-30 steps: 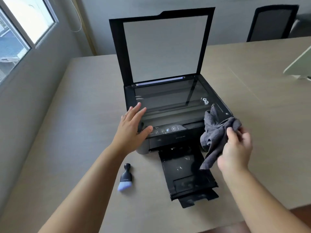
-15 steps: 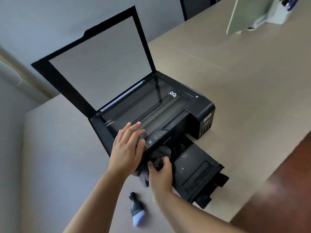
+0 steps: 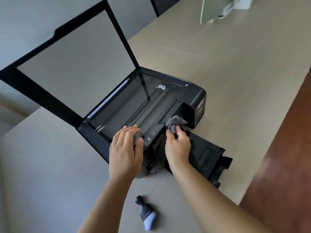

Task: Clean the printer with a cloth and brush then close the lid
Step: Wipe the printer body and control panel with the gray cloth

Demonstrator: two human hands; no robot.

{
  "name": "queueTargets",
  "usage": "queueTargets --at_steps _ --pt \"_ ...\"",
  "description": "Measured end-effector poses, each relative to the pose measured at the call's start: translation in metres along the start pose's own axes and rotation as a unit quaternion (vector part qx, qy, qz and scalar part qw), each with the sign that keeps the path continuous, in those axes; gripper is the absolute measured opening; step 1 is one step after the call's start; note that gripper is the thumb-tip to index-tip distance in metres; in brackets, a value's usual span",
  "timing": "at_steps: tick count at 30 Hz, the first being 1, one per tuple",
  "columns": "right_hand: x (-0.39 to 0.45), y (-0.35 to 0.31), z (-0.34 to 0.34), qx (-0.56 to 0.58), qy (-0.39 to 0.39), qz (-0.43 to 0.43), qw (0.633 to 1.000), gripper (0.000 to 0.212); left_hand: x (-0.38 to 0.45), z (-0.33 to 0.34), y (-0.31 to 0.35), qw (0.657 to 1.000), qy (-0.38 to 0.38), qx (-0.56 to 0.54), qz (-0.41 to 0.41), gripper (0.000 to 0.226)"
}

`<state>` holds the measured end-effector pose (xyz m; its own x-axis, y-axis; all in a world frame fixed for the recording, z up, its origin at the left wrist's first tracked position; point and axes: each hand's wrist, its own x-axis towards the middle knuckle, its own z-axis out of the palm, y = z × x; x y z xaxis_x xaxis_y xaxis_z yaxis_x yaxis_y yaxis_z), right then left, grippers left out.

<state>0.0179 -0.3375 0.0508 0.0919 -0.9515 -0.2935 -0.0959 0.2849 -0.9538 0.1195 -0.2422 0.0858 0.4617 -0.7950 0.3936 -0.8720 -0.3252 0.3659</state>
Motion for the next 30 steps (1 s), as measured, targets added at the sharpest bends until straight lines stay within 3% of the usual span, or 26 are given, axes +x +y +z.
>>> queueTargets --at_steps 3,7,11,15,19,22,26,30 --pt "0.044 -0.019 -0.007 -0.047 0.018 0.002 0.999 0.041 0.001 0.0 0.002 1.0 -0.011 0.011 -0.006 0.032" --pt "0.033 0.001 -0.011 -0.052 -0.057 0.075 0.994 0.043 0.001 -0.002 0.004 1.0 -0.015 0.014 -0.005 0.034" --pt "0.037 -0.01 -0.006 -0.008 -0.021 0.008 1.0 0.041 0.002 -0.002 0.003 1.0 -0.017 0.016 -0.003 0.035" --pt "0.046 -0.003 -0.004 -0.032 -0.012 0.052 0.998 0.04 0.001 -0.002 0.003 1.0 -0.014 0.01 -0.004 0.034" --pt "0.047 -0.008 -0.005 -0.021 -0.05 0.064 0.996 0.015 0.0 -0.003 0.004 1.0 -0.015 0.013 -0.008 0.036" --pt "0.056 -0.016 -0.006 0.007 -0.037 0.046 0.998 0.022 0.001 -0.003 0.004 1.0 -0.017 0.013 -0.008 0.036" --pt "0.063 -0.008 -0.008 -0.002 -0.044 0.119 0.992 0.043 0.0 -0.003 0.004 1.0 -0.012 0.011 -0.002 0.035" --pt "0.07 -0.023 -0.022 -0.042 -0.081 0.228 0.969 0.043 -0.001 -0.002 0.002 0.999 -0.02 0.03 0.013 0.035"
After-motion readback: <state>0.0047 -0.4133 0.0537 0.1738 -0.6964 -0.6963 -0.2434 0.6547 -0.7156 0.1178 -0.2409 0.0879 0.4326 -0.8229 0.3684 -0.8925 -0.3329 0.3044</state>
